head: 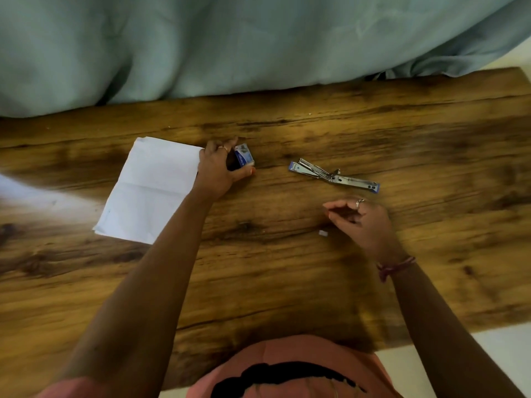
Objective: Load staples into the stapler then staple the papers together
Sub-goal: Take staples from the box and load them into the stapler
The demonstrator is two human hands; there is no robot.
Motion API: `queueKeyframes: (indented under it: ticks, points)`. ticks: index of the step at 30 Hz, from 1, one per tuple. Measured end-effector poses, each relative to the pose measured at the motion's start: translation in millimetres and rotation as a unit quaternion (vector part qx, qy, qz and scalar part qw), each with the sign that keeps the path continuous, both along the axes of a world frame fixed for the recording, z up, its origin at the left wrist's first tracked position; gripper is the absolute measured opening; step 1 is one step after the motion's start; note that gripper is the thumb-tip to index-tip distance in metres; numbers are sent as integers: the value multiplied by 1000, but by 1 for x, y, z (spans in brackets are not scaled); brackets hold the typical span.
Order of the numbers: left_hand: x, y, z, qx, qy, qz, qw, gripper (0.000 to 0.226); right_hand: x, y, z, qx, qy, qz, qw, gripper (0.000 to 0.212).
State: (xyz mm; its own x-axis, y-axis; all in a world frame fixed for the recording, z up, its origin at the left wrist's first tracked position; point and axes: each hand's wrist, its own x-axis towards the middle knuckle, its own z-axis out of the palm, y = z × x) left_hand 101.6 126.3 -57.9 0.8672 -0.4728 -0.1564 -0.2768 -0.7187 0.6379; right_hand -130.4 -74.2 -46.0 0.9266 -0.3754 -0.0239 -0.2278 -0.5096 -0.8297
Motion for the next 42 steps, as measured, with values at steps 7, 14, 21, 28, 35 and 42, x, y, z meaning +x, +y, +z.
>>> queueKeyframes:
  ticks: [7, 14, 21, 28, 35, 42]
  points:
    - [-46, -6, 3, -131, -20, 56, 990, 62, -26, -16, -3, 76, 75, 25, 994, 30]
    - [-87, -35, -2, -146, 40, 38, 988, 67, -21, -6, -8, -103, 100, 117, 983, 35]
    - [-89, -78, -1, -83, 94, 18, 992, 85, -10, -4, -9, -185, 69, 156, 968, 22]
    - [-72, -95, 1, 14, 45, -55, 997, 72, -17, -18, -4, -51, 47, 128, 989, 15]
    - [-52, -92, 3, 47, 7, -139, 989, 42, -34, -43, 13, 48, 2, 54, 997, 22]
    - [-49, -92, -3, 6, 8, -138, 990, 24, 2, -82, 40, -30, -133, -3, 991, 19]
